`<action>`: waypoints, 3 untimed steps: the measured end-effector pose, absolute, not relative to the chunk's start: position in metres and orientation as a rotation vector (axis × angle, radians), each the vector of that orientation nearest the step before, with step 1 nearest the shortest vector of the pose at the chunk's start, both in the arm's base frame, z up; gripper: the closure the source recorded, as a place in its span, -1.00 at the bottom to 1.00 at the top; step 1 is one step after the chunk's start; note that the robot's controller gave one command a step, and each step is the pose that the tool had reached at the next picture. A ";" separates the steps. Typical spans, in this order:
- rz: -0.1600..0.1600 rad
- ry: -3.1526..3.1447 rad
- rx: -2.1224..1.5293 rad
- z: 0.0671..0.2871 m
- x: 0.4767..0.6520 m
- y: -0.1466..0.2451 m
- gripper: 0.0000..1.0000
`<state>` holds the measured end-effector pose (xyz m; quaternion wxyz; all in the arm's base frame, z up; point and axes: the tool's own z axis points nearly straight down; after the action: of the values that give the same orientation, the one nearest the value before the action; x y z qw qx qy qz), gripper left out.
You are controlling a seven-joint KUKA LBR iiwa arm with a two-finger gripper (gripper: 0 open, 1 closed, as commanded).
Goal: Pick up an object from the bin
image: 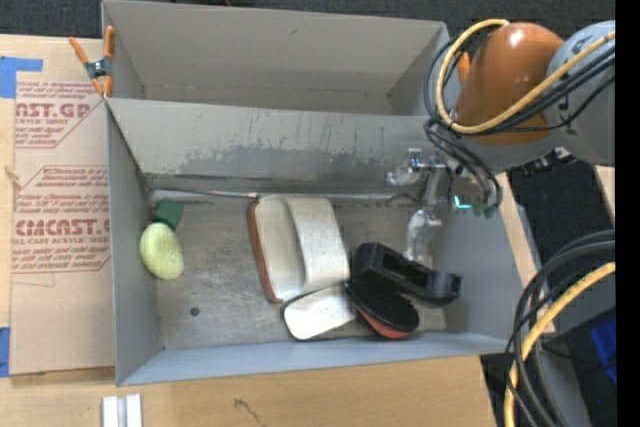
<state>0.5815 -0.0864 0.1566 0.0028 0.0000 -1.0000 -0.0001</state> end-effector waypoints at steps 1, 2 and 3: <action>0.001 -3.144 0.001 0.161 0.583 -0.086 -1.00; 0.010 -3.173 0.094 0.082 0.518 -0.078 -1.00; 0.012 -3.184 0.115 0.078 0.507 -0.074 -1.00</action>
Offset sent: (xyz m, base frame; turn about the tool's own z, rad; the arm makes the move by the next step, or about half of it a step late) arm -0.0766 0.0104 -0.0866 -0.0664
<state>0.5074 -0.0742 0.0783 -0.0221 0.0362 -0.9991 0.0038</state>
